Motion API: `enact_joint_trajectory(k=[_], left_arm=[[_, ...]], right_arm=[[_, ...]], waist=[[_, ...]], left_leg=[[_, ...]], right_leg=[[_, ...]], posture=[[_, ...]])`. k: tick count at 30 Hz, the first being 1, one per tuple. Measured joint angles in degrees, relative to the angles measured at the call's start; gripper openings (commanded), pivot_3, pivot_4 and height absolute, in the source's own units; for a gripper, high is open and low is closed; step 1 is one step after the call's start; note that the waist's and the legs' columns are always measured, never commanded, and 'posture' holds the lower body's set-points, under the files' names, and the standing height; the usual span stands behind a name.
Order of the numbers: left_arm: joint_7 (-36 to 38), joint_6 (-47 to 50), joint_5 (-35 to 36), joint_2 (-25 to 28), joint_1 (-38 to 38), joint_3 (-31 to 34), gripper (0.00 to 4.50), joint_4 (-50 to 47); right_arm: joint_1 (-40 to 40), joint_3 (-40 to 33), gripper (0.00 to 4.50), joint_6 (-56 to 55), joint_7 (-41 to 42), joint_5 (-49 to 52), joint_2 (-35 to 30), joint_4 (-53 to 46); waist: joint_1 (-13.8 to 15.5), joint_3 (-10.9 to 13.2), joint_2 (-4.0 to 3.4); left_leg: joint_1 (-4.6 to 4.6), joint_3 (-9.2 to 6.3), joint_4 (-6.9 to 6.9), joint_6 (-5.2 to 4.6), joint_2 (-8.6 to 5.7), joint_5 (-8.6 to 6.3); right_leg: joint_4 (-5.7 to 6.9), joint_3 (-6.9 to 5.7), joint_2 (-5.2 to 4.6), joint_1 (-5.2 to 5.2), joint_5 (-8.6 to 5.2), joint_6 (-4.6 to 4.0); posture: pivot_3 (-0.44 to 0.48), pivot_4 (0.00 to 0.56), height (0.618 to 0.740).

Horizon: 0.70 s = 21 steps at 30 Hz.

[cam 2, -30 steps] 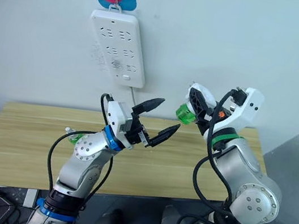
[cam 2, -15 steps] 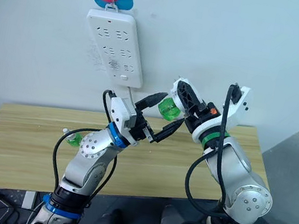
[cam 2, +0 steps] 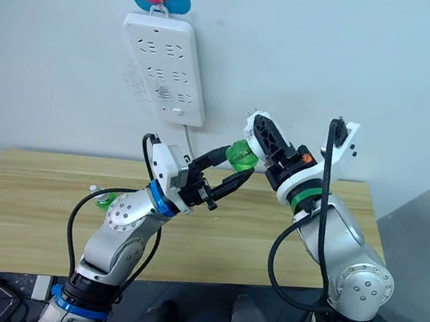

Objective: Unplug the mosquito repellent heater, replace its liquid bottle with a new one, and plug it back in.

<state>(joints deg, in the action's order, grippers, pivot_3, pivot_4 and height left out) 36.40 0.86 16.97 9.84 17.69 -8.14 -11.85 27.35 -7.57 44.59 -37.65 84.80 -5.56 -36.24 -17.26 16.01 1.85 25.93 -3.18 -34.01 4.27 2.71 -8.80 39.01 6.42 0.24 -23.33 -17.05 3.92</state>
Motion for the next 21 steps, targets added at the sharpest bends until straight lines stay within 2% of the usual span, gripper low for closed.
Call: enact_joint_trajectory(k=[7,11,12,15,19,21], left_arm=[[0.6,-0.2,-0.4,0.1,0.0,-0.2,2.18,0.1],[2.0,-1.8,-0.5,1.7,-0.1,-0.3,2.18,0.2],[2.8,-2.5,-0.5,2.3,-0.1,-0.3,2.18,0.2],[7.8,-4.7,-0.6,7.2,-1.4,-0.5,2.18,0.5],[16.0,-7.7,0.1,12.9,-3.6,-0.9,2.18,1.2],[19.1,-8.4,1.0,14.8,-4.5,-0.8,2.18,1.4]], right_arm=[[-1.0,2.0,2.95,-3.1,0.0,2.5,-3.3,0.0],[-2.4,2.2,4.31,-3.8,0.9,6.4,-7.4,0.1],[-2.9,2.2,4.5,-3.6,1.7,7.6,-9.1,0.2],[-5.7,1.6,4.5,0.1,7.8,14.2,-19.8,1.5],[-9.2,0.4,4.5,7.9,21.0,23.6,-33.6,6.4],[-9.8,0.0,4.5,10.9,27.7,25.7,-37.6,8.8]], waist=[[0.1,0.0,0.0],[0.1,0.0,0.0],[0.1,0.0,0.01],[0.4,0.0,0.01],[1.0,0.0,0.02],[1.4,0.0,0.03]], left_leg=[[-0.01,0.02,0.0,0.0,0.0,0.0],[-0.01,0.07,0.01,0.0,0.0,0.0],[-0.01,0.09,0.01,0.0,0.0,0.0],[-0.03,0.15,0.03,-0.01,0.0,-0.01],[-0.11,0.26,0.04,-0.02,0.03,-0.01],[-0.15,0.31,0.03,-0.03,0.04,-0.01]], right_leg=[[-0.01,0.03,0.0,0.0,0.0,0.0],[-0.01,0.07,0.0,0.0,0.0,0.01],[-0.03,0.09,0.0,0.0,0.0,0.01],[-0.06,0.16,-0.01,0.0,0.0,0.0],[-0.05,0.26,0.01,0.0,-0.01,-0.01],[-0.04,0.33,0.03,0.0,-0.02,-0.01]], posture=[[-0.354,0.275,0.74],[-0.355,0.278,0.74],[-0.352,0.276,0.74],[-0.343,0.279,0.74],[-0.33,0.279,0.74],[-0.323,0.279,0.74]])
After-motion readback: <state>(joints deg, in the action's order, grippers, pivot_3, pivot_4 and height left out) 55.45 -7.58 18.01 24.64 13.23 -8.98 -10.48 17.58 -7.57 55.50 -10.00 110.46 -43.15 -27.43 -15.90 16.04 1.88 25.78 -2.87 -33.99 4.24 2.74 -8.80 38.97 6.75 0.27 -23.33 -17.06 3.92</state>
